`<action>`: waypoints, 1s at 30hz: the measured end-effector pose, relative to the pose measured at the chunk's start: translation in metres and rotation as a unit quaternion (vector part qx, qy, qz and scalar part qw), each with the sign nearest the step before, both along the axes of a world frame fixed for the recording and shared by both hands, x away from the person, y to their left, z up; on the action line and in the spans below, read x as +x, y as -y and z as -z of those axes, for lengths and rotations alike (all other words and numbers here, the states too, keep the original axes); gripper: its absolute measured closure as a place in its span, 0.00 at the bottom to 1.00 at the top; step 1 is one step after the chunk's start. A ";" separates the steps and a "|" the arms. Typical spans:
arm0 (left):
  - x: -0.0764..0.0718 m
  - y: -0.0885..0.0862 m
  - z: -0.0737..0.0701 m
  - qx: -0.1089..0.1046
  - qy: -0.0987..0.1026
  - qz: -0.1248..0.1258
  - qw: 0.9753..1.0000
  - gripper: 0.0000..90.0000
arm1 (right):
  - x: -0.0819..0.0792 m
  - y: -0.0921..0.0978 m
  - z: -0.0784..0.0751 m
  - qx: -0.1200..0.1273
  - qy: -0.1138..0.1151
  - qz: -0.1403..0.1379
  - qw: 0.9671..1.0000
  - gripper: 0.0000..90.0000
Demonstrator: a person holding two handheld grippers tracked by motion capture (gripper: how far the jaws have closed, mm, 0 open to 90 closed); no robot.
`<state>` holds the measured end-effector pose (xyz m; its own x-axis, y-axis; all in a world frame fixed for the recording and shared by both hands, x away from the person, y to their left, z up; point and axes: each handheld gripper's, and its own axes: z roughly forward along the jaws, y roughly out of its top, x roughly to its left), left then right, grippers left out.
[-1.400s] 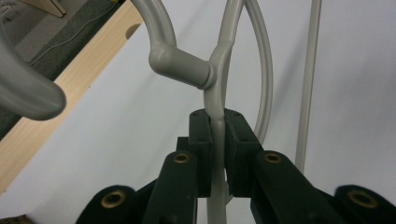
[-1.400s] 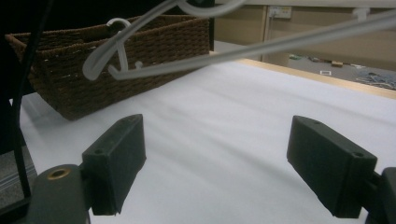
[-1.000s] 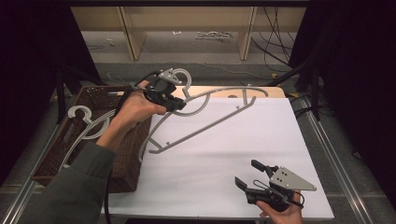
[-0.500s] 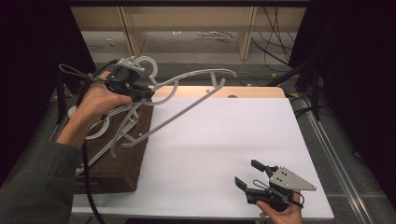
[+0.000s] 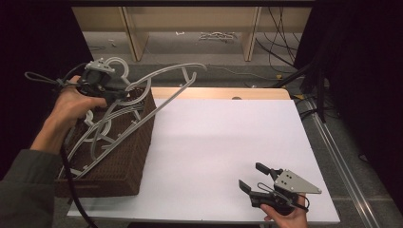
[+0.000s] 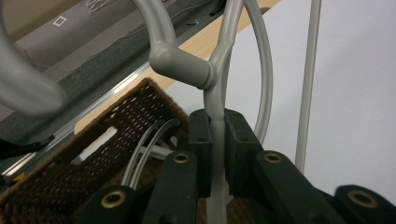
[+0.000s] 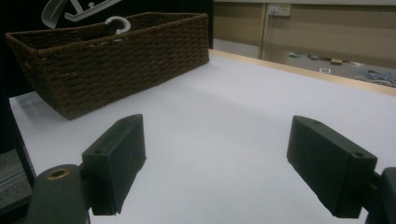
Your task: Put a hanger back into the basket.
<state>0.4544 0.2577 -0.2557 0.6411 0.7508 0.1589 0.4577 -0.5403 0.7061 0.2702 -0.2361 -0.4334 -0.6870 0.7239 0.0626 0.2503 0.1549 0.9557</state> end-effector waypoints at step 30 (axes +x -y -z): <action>-0.011 -0.099 0.066 -0.007 -0.037 -0.111 0.993 0.92 | 0.002 -0.001 0.002 -0.001 -0.002 -0.001 1.000 0.23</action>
<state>0.4431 0.3564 -0.3213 0.4695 0.8766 0.1057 0.6159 -0.4109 0.6722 0.2718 -0.2349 -0.4351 -0.6878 0.7231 0.0640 0.2539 0.1570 0.9544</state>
